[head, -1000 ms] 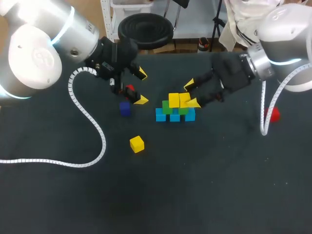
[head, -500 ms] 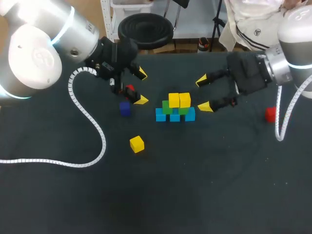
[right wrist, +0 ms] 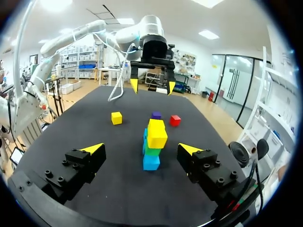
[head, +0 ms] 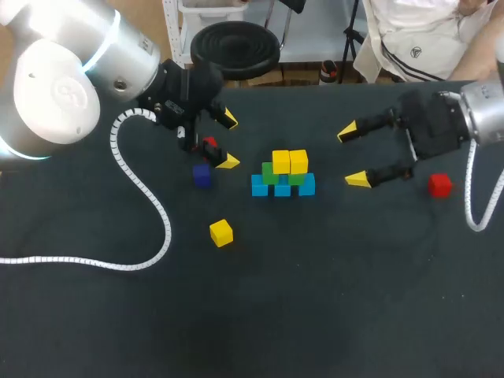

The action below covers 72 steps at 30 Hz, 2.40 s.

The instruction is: Place the blue cubes, place green cubes on the blue cubes, place the yellow cubes on the green cubes, then place the red cubes on the yellow cubes, and place purple cube on the red cubes.

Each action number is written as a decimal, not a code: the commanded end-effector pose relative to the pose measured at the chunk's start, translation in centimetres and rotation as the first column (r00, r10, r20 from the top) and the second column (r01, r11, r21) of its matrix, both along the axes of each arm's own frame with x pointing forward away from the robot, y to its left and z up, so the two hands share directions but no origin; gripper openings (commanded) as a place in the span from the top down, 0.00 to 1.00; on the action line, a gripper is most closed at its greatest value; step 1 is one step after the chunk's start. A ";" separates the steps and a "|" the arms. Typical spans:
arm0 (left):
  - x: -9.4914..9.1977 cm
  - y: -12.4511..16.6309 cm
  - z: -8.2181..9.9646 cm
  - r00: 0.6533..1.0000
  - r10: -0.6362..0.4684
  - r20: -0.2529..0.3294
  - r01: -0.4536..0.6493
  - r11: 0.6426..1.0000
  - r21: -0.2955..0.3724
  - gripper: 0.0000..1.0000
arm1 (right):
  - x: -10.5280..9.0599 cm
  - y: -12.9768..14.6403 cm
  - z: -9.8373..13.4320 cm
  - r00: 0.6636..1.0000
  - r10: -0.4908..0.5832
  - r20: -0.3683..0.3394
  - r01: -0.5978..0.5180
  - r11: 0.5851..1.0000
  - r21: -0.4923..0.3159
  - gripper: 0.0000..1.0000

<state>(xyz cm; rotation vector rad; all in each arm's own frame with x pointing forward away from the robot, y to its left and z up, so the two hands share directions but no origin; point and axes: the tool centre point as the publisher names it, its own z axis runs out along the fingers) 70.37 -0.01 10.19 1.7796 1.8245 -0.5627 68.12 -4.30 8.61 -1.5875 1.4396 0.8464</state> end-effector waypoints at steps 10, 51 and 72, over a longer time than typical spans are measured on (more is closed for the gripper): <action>0.0 0.1 0.0 1.000 -0.001 0.002 0.001 1.000 -0.002 0.00 | 0.4 -0.4 0.8 0.999 0.047 0.017 -0.047 0.999 0.008 0.00; -11.9 3.8 -2.6 0.908 0.418 -0.027 -0.406 0.894 0.187 0.00 | 0.4 -0.4 0.8 0.999 0.047 0.017 -0.047 0.999 0.008 0.00; -11.7 3.1 -2.6 0.886 0.462 -0.032 -0.459 0.885 0.083 0.00 | 0.4 -0.4 0.8 0.999 0.047 0.017 -0.047 0.999 0.008 0.00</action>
